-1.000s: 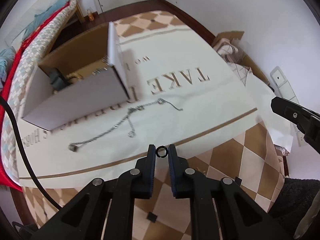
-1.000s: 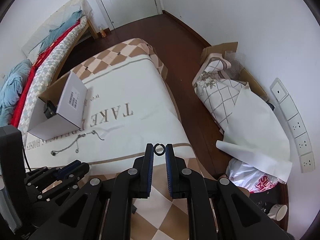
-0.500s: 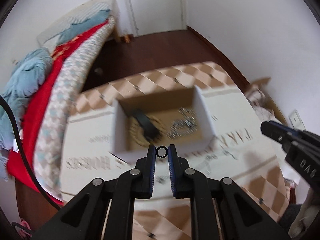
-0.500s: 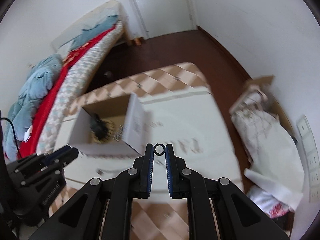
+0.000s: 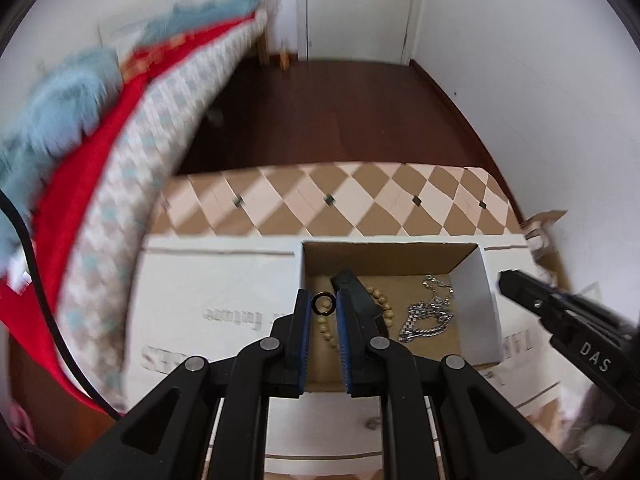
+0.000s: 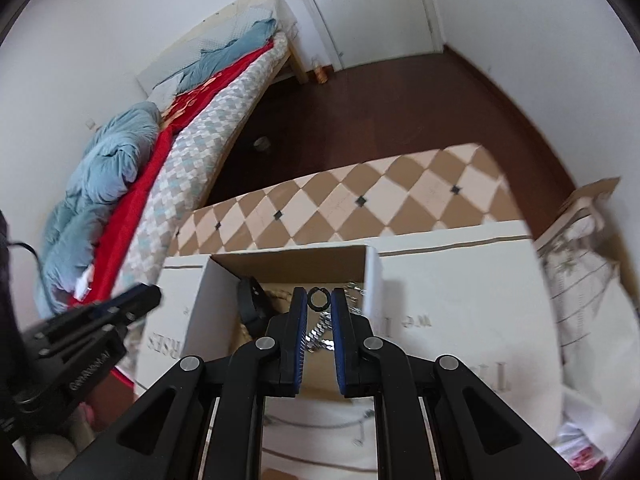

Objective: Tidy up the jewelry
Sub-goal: 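Lower the black ring into the white box and open the right gripper, then withdraw both open grippers up from the white box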

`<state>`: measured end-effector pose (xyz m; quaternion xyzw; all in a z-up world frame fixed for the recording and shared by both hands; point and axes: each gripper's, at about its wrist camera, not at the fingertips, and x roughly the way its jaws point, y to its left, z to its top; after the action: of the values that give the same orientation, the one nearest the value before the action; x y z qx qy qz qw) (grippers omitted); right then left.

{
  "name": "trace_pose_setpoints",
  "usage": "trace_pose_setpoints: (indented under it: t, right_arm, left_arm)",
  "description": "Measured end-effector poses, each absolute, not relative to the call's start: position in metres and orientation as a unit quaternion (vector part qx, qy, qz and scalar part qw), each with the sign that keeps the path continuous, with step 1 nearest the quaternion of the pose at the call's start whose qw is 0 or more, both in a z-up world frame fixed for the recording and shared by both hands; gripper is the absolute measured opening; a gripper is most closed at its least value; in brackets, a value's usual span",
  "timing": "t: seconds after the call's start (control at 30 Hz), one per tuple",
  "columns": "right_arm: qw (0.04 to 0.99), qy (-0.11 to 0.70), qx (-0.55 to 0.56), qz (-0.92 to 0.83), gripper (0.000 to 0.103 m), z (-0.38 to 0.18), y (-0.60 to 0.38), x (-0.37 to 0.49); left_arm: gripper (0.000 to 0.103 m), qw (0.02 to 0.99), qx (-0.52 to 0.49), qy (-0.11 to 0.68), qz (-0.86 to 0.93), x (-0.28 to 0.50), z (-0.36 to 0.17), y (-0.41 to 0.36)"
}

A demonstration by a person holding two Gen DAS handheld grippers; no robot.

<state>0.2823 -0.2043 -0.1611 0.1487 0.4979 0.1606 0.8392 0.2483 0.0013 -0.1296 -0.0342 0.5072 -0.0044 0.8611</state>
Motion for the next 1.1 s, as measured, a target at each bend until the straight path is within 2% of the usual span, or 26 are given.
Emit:
trace_pose_setpoints:
  t: [0.27, 0.3, 0.33, 0.37, 0.4, 0.43, 0.57, 0.6, 0.63, 0.67, 0.7, 0.73, 0.83, 0.93, 1.1]
  right_arm:
    - [0.784, 0.562, 0.189, 0.186, 0.013, -0.197, -0.194, 0.322]
    - [0.778, 0.568, 0.194, 0.186, 0.014, -0.199, -0.194, 0.324]
    - [0.777, 0.569, 0.196, 0.183, 0.023, -0.2, -0.193, 0.324]
    - [0.777, 0.569, 0.199, 0.181, 0.03, -0.2, -0.193, 0.325]
    - [0.779, 0.567, 0.201, 0.178, 0.043, -0.2, -0.195, 0.324]
    - [0.782, 0.565, 0.199, 0.173, 0.05, -0.198, -0.196, 0.323]
    - [0.794, 0.554, 0.19, 0.16, 0.052, -0.189, -0.202, 0.312]
    - [0.8, 0.552, 0.18, 0.15, 0.058, -0.185, -0.204, 0.308]
    - [0.804, 0.548, 0.178, 0.147, 0.069, -0.182, -0.207, 0.305]
    - [0.809, 0.544, 0.172, 0.139, 0.075, -0.178, -0.21, 0.301]
    - [0.818, 0.541, 0.152, 0.121, 0.088, -0.174, -0.211, 0.296]
    - [0.826, 0.536, 0.135, 0.109, 0.097, -0.169, -0.213, 0.291]
    - [0.847, 0.526, 0.057, 0.056, 0.103, -0.159, -0.209, 0.276]
    - [0.853, 0.52, -0.004, 0.033, 0.103, -0.157, -0.2, 0.257]
    - [0.858, 0.512, -0.026, 0.025, 0.103, -0.152, -0.194, 0.227]
  left_arm:
    - [0.014, 0.822, -0.093, 0.561, -0.025, 0.274, -0.155, 0.011]
    - [0.024, 0.818, -0.099, 0.565, -0.027, 0.275, -0.156, 0.011]
    - [0.034, 0.817, -0.1, 0.567, -0.024, 0.277, -0.156, 0.012]
    - [0.064, 0.818, -0.1, 0.566, -0.02, 0.277, -0.155, 0.014]
    - [0.086, 0.822, -0.098, 0.561, -0.016, 0.276, -0.153, 0.014]
    - [0.087, 0.825, -0.098, 0.556, -0.012, 0.275, -0.15, 0.016]
    - [0.087, 0.829, -0.089, 0.553, 0.005, 0.272, -0.144, 0.026]
    - [0.089, 0.832, -0.078, 0.549, 0.016, 0.268, -0.142, 0.027]
    - [0.092, 0.833, -0.068, 0.548, 0.024, 0.265, -0.14, 0.028]
    - [0.098, 0.835, -0.055, 0.547, 0.034, 0.262, -0.139, 0.029]
    - [0.1, 0.838, -0.043, 0.543, 0.044, 0.258, -0.138, 0.029]
    - [0.1, 0.842, -0.02, 0.536, 0.06, 0.252, -0.137, 0.028]
    - [0.101, 0.848, 0.014, 0.522, 0.089, 0.234, -0.135, 0.029]
    - [0.101, 0.85, 0.026, 0.514, 0.106, 0.219, -0.136, 0.031]
    - [0.101, 0.853, 0.03, 0.51, 0.108, 0.198, -0.131, 0.03]
